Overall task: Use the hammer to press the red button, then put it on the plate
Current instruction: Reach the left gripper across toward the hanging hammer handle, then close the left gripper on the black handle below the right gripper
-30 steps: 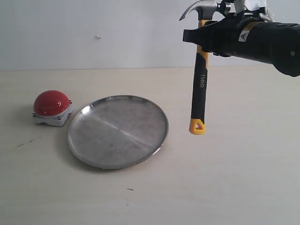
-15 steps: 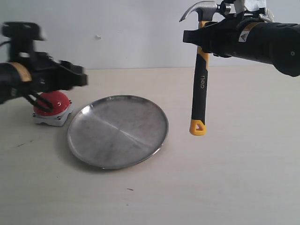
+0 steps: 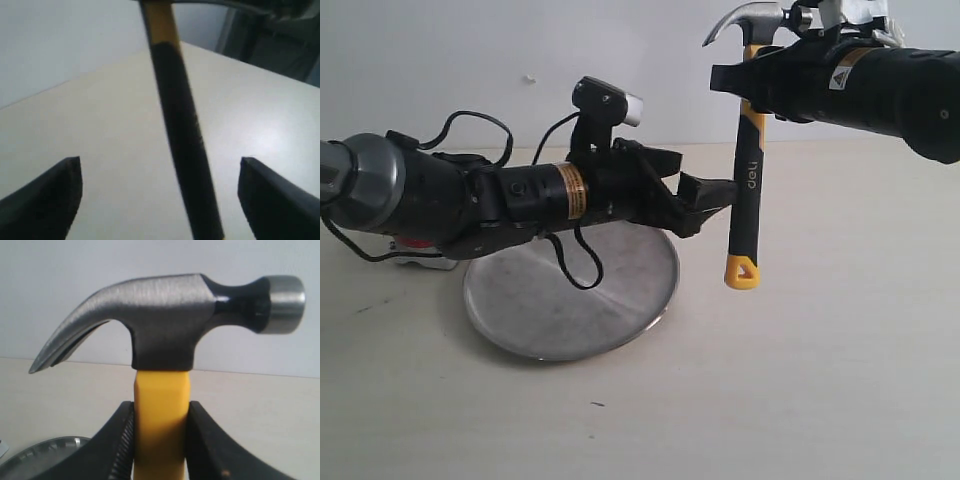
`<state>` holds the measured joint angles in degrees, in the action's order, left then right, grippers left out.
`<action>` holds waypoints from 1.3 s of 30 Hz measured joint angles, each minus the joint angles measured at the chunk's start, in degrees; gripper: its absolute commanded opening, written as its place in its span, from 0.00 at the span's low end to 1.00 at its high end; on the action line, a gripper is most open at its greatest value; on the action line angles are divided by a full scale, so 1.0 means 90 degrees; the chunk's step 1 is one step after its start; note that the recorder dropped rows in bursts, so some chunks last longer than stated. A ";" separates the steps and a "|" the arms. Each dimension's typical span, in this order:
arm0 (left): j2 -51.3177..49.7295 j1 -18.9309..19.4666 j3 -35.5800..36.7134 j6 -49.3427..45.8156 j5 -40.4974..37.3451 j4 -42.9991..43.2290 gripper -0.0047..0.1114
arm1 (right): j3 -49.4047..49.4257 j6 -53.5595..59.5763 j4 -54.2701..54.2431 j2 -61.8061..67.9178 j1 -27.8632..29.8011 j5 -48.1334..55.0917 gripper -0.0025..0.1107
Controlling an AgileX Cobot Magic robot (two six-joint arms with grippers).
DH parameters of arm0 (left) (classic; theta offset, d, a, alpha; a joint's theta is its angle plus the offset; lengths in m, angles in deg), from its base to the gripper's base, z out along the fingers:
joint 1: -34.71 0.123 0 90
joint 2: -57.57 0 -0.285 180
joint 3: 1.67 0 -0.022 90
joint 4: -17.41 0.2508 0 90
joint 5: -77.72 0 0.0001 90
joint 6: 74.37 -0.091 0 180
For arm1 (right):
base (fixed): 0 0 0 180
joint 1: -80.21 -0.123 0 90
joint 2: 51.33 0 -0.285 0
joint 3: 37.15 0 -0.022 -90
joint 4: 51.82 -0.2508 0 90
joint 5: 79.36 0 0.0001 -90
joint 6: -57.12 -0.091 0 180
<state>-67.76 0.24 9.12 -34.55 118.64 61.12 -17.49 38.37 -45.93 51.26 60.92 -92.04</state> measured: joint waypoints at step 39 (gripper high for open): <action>-0.1711 -0.0211 -0.1742 0.2084 0.0863 0.1291 0.74 | 0.0000 -0.0013 0.0000 0.0000 0.0000 0.0000 0.02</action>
<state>-83.16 -1.66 -6.56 -15.79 126.40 72.74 -17.49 38.26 -45.93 51.26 60.92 -92.04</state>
